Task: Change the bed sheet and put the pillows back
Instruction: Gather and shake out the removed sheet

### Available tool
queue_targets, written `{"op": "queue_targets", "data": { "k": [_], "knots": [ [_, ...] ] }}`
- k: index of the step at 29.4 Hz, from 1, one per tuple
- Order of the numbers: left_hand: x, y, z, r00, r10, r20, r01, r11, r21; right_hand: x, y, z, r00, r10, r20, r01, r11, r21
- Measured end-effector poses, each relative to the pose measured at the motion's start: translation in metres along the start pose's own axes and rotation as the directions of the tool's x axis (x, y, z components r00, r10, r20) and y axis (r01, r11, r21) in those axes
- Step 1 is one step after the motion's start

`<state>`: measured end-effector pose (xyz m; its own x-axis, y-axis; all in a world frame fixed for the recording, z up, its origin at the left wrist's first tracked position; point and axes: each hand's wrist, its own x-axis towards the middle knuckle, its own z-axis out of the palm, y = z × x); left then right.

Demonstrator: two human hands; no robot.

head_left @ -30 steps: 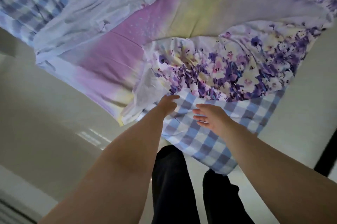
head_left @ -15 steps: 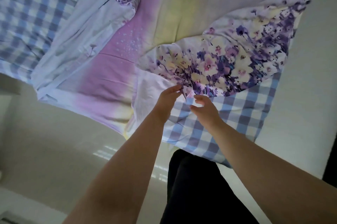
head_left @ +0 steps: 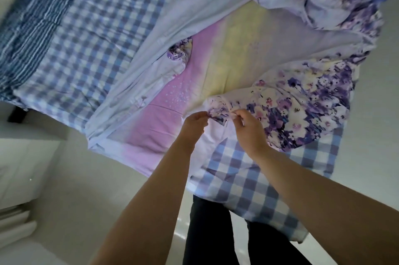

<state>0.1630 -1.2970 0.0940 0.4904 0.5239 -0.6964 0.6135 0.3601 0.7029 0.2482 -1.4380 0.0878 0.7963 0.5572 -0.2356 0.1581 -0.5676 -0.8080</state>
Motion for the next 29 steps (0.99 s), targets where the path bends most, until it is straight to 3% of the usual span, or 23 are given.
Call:
{"op": "queue_targets", "data": {
  "k": [4, 8, 14, 18, 24, 29],
  "knots": [
    [0.064, 0.025, -0.035, 0.991, 0.087, -0.099, -0.065, 0.976, 0.206, 0.05, -0.032, 0.024, 0.996, 0.079, -0.033, -0.079, 0.997, 0.0],
    [0.145, 0.06, -0.074, 0.987, 0.131, -0.095, -0.096, 0.948, 0.303, 0.102, -0.053, 0.057, 0.99, 0.135, -0.047, -0.137, 0.99, -0.038],
    [0.26, 0.101, -0.113, 0.994, 0.023, 0.108, -0.045, 0.976, 0.213, 0.164, -0.064, 0.11, 0.948, 0.312, -0.062, -0.312, 0.95, 0.017],
    [0.313, 0.106, -0.127, 0.986, -0.154, 0.068, 0.143, 0.978, 0.151, 0.184, -0.063, 0.127, 0.902, 0.427, -0.059, -0.426, 0.904, 0.043],
    [0.366, 0.106, -0.127, 0.975, -0.179, 0.129, 0.156, 0.973, 0.172, 0.207, -0.057, 0.137, 0.85, 0.525, -0.039, -0.515, 0.844, 0.149],
    [0.388, 0.108, -0.12, 0.969, -0.237, 0.065, 0.23, 0.967, 0.106, 0.209, -0.041, 0.136, 0.827, 0.559, -0.055, -0.548, 0.824, 0.145]
  ]
}}
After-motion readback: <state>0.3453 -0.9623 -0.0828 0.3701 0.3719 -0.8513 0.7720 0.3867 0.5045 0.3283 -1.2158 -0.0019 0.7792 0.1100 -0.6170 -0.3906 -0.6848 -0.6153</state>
